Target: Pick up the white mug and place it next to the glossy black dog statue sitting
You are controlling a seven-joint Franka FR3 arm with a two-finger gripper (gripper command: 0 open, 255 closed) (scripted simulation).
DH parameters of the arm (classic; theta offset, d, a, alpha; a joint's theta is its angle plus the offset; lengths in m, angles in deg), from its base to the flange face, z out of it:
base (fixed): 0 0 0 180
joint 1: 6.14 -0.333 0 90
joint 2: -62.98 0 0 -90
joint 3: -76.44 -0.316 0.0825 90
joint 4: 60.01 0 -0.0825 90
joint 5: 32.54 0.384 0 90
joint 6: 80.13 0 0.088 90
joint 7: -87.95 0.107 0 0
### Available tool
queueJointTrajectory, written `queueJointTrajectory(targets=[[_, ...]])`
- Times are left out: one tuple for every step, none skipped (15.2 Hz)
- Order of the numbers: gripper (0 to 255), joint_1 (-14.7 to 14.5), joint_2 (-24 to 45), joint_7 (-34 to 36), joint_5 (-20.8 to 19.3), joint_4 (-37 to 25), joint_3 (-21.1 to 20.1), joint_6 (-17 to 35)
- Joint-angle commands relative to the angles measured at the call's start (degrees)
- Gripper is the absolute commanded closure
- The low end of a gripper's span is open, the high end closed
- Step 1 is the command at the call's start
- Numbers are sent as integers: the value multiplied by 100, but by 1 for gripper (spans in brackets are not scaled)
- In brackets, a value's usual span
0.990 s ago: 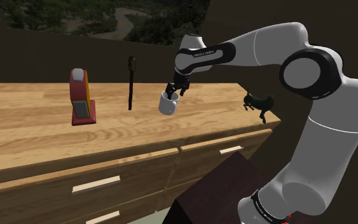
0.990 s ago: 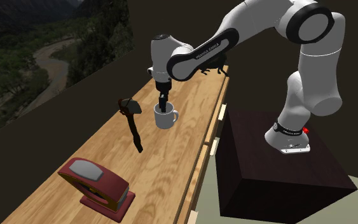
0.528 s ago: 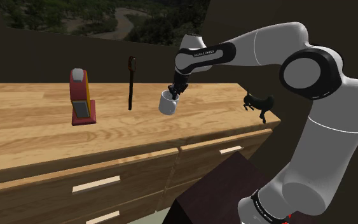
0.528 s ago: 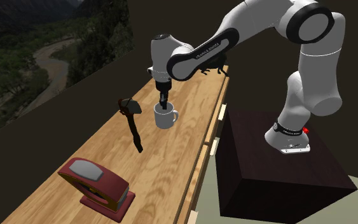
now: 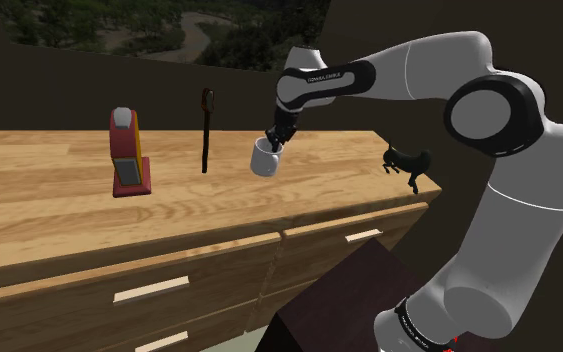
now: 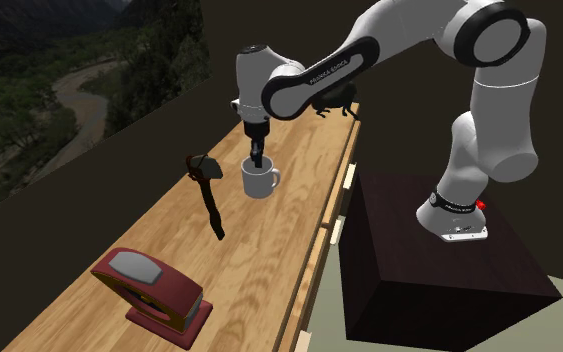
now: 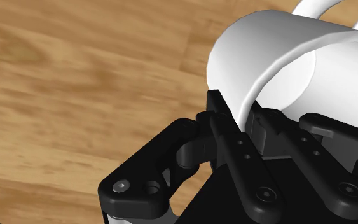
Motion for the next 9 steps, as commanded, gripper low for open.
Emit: queueJointTrajectory(targets=[[255, -1, -71, 3, -5, -75, 2, -145], [255, -1, -99, 4, -7, -114, 3, -213], [255, -2, -126, 5, -9, -155, 4, -280], [255, -2, -152, 6, -11, -197, 5, -348], [255, -2, -177, 7, -13, -240, 5, -416], [255, -3, -200, 8, -15, -285, 6, -485], [255, -3, -223, 9, -16, -332, 6, -554], [255, -3, -245, 10, -18, -379, 7, -623], [255, -3, -265, 11, -19, -429, 8, -693]])
